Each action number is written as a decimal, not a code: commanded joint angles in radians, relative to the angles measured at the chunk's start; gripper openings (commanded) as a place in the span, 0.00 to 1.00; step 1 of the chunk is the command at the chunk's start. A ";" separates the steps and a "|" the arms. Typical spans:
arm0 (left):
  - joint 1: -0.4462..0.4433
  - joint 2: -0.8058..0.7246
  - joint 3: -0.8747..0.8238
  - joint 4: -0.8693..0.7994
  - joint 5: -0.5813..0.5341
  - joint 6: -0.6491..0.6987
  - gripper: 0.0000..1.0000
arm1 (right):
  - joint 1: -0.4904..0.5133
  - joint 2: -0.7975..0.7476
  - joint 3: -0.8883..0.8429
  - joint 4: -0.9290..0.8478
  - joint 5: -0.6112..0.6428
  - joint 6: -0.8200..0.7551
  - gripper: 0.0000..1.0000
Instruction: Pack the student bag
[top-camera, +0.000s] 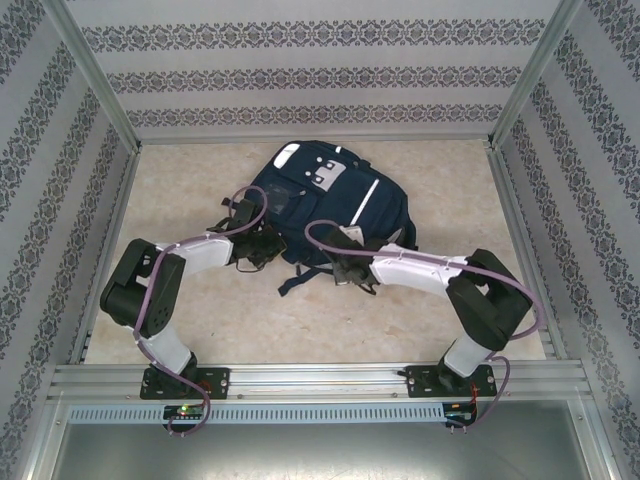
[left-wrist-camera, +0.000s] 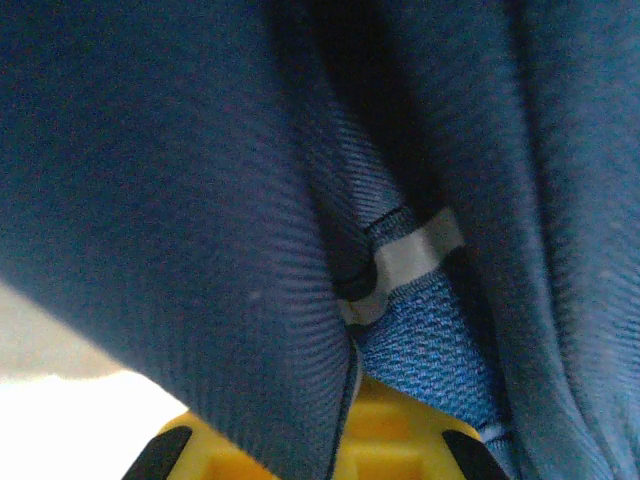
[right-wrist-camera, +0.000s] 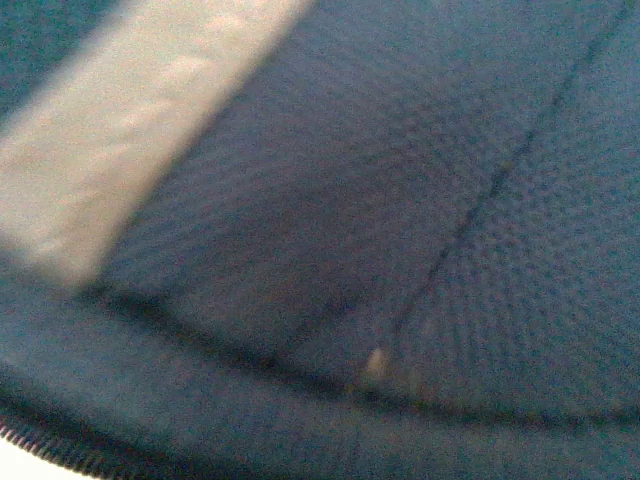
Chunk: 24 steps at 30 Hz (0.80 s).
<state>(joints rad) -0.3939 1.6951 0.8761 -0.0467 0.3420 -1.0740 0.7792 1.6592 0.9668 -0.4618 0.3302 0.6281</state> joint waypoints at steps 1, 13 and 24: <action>-0.064 -0.019 -0.020 0.059 -0.058 -0.063 0.00 | -0.109 0.028 -0.009 0.010 0.029 -0.064 0.04; -0.131 0.074 0.007 0.101 -0.101 -0.101 0.00 | 0.083 -0.085 -0.012 0.083 0.000 -0.022 0.25; -0.135 0.092 0.033 0.068 -0.103 -0.068 0.00 | 0.094 0.066 0.039 0.297 -0.199 0.225 0.37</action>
<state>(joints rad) -0.5117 1.7535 0.8867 0.0368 0.2535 -1.1645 0.8829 1.6939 0.9947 -0.2520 0.2035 0.7399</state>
